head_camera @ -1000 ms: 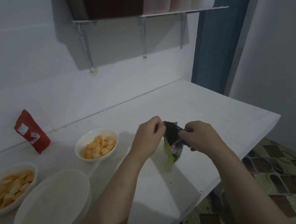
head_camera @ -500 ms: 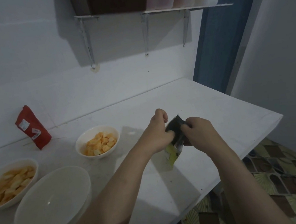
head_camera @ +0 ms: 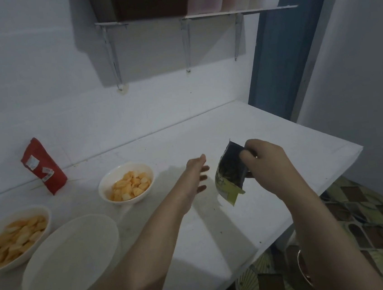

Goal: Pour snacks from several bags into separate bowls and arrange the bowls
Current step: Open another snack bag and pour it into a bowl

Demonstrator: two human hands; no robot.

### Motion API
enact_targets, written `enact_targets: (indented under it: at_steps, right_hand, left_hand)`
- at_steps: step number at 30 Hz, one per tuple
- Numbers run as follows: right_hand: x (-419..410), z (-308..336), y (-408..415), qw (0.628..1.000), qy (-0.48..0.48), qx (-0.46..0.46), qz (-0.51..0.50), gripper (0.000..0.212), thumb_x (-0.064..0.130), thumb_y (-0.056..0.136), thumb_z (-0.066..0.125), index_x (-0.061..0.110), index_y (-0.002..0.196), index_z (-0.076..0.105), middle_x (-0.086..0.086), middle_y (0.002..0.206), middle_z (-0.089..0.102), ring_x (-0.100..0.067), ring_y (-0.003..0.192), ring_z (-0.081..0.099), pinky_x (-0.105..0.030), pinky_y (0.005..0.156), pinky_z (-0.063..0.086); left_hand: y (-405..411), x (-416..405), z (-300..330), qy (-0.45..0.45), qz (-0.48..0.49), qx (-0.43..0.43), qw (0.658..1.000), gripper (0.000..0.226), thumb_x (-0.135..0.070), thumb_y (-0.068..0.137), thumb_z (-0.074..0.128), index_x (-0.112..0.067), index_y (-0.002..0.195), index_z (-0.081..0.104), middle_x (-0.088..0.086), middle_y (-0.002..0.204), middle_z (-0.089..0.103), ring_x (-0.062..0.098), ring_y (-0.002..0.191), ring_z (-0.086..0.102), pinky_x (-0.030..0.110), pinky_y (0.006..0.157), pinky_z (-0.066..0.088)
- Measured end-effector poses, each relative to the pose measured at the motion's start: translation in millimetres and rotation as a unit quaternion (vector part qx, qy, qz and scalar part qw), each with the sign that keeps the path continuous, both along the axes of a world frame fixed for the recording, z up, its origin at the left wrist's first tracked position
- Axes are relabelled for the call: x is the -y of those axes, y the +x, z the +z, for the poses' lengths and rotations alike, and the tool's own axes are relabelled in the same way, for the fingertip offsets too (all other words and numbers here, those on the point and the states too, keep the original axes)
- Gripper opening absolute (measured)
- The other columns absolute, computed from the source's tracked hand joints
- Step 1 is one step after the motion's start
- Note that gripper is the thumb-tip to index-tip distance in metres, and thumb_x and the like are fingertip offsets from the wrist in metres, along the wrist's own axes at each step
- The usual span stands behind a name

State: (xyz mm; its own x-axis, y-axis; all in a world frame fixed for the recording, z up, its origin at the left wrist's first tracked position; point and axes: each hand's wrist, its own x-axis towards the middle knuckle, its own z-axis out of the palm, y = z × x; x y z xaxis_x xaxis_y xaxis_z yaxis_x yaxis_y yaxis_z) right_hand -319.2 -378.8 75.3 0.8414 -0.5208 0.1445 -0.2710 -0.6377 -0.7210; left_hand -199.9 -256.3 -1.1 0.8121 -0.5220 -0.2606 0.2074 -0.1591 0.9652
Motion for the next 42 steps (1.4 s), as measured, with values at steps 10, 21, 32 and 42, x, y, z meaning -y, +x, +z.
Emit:
enact_targets:
  at_steps: [10,21,32,42]
  right_hand:
    - [-22,22,-23,0.997,0.023,0.041,0.065,0.025,0.019,0.098,0.044,-0.002,0.092,0.058,-0.015,0.091,0.065,-0.022,0.076,0.065,-0.036,0.062,0.058]
    - [-21,19,-36,0.993,-0.047,-0.059,0.090,0.029,0.030,0.087,0.058,0.004,0.088,0.070,-0.018,0.083,0.068,-0.019,0.060,0.049,-0.032,0.056,0.039]
    - [-41,25,-31,0.989,-0.131,0.066,0.008,0.037,0.050,0.093,0.053,0.021,0.075,0.069,0.008,0.089,0.065,-0.014,0.083,0.059,-0.036,0.072,0.055]
    - [-47,37,-37,0.994,-0.032,0.000,0.104,0.021,0.033,0.084,0.062,0.017,0.070,0.065,-0.004,0.086,0.071,-0.024,0.088,0.067,-0.031,0.067,0.052]
  left_hand:
    - [7,-4,-17,-0.118,0.065,-0.195,0.972,0.038,-0.024,0.099,0.045,-0.002,0.125,0.062,0.023,0.126,0.063,0.040,0.121,0.057,0.055,0.104,0.044]
    - [13,-10,-2,-0.222,0.159,-0.179,0.945,0.026,-0.026,0.096,0.049,-0.007,0.101,0.066,0.020,0.111,0.062,0.036,0.105,0.057,0.054,0.105,0.043]
    - [-4,-14,2,-0.269,0.108,-0.145,0.946,0.037,-0.027,0.101,0.036,-0.009,0.082,0.062,0.012,0.081,0.064,0.028,0.080,0.058,0.037,0.069,0.053]
    - [4,-32,15,-0.266,0.176,-0.164,0.934,0.034,-0.032,0.098,0.040,-0.009,0.087,0.062,0.012,0.089,0.061,0.028,0.083,0.057,0.042,0.082,0.048]
